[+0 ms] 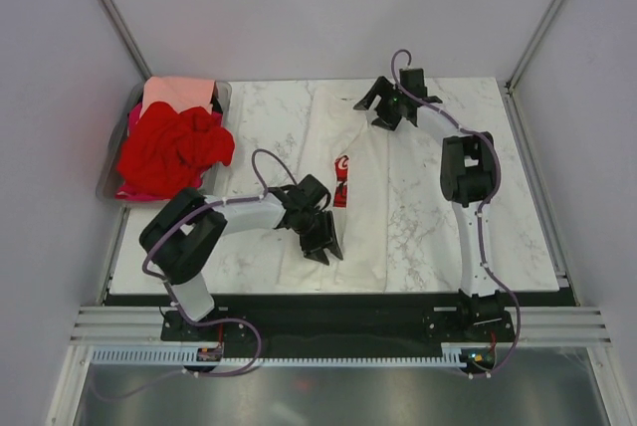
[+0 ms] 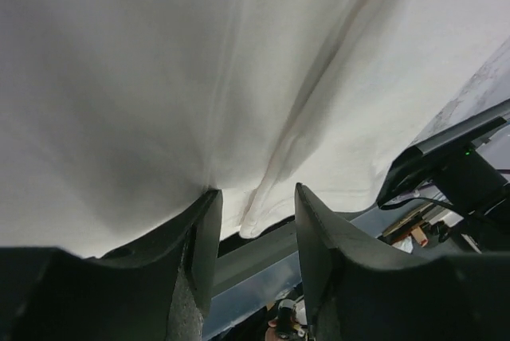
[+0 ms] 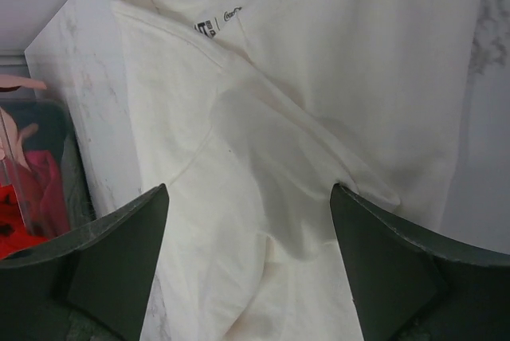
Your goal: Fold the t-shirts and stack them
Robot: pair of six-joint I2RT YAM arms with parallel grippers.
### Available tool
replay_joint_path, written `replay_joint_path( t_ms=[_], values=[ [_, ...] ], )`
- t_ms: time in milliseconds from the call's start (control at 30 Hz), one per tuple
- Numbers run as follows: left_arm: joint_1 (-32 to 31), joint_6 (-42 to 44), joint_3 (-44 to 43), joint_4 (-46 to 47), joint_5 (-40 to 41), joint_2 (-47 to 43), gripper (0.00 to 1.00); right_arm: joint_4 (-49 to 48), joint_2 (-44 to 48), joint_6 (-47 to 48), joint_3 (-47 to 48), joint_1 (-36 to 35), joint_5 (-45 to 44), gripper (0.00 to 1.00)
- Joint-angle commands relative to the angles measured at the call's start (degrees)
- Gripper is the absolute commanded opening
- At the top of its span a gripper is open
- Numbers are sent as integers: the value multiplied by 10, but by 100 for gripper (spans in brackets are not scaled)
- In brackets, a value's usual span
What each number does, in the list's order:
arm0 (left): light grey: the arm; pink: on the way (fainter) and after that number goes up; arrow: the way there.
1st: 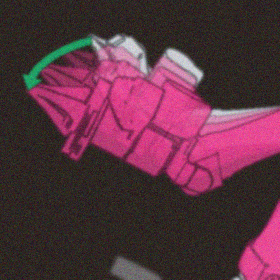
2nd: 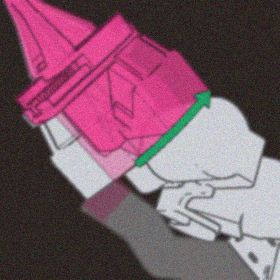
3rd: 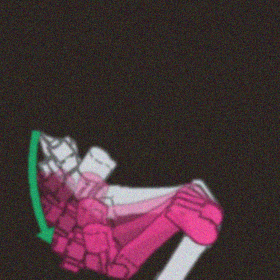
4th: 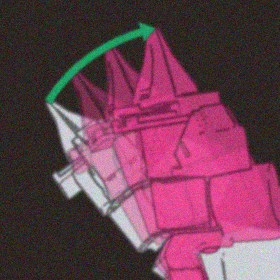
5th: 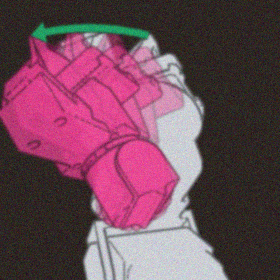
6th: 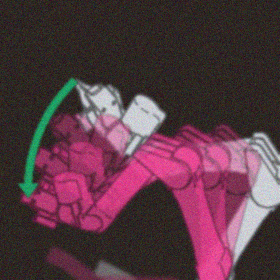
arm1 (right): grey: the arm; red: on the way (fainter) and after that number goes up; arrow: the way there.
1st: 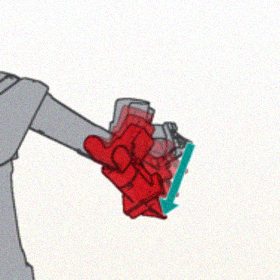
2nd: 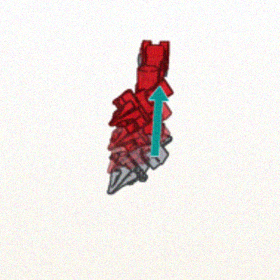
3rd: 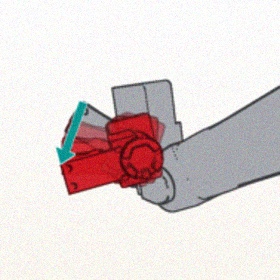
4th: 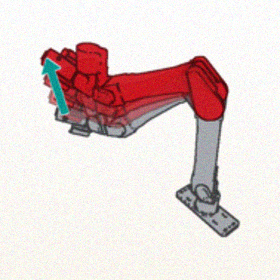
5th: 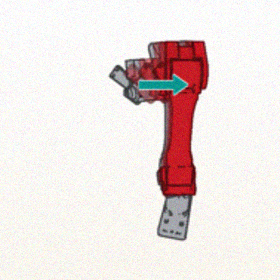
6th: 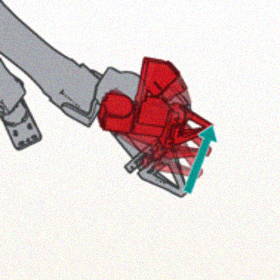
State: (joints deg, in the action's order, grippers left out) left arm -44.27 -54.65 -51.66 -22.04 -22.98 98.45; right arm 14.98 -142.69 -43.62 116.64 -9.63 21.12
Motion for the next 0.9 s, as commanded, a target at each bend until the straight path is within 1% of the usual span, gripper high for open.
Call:
replay_joint_path(
  t_ms=[0,100,167,200,300,333,367,433,467,500,533,567,600,633,667,700,733,767,800,833,867],
  values=[
    [2,-28,-48,17,-27,35,49,69,-81,16,19,-17,-7,92],
    [-10,-34,-98,13,-49,54,49,71,-106,27,73,-20,32,93],
    [-13,-44,-135,7,-54,53,49,75,-98,31,81,-19,40,94],
    [-14,-45,-148,-17,-44,48,49,75,-90,34,81,-19,44,95],
    [-14,-44,-182,-54,-26,6,50,87,-49,47,86,-17,48,97],
    [-13,-41,-194,-64,-21,-5,50,91,-23,49,88,-15,49,98],
    [-13,-37,-201,-80,-14,-32,50,96,-10,49,92,-14,50,98],
    [-14,-29,-217,-123,21,-59,50,117,30,50,103,-7,50,98],
    [-13,-18,-220,-139,35,-92,50,124,47,53,100,-6,50,98],
    [-13,-10,-225,-155,74,-108,50,148,64,60,97,-1,45,98],
    [-13,6,-224,-191,98,-128,51,163,107,68,87,0,39,98],
    [-11,12,-222,-210,122,-146,51,178,134,84,46,1,28,98],
    [-9,17,-209,-230,169,-183,51,206,165,91,14,2,-5,98],
    [-6,24,-197,-256,188,-201,51,211,234,97,-25,0,-23,98],
    [1,24,-182,-265,205,-218,52,214,274,105,-120,0,-35,98],
    [7,24,-146,-268,224,-242,52,218,315,107,-174,-4,-49,98],
    [11,23,-124,-270,228,-281,52,223,395,105,-229,-7,-79,98],
    [20,21,-103,-271,241,-303,52,224,437,103,-341,-12,-93,98],
    [24,19,-60,-271,254,-322,53,225,515,90,-396,-25,-110,98],
    [27,16,-41,-273,261,-355,53,224,553,84,-448,-32,-113,98],
    [32,11,-21,-270,268,-368,52,219,590,75,-543,-42,-115,96]
  ],
)
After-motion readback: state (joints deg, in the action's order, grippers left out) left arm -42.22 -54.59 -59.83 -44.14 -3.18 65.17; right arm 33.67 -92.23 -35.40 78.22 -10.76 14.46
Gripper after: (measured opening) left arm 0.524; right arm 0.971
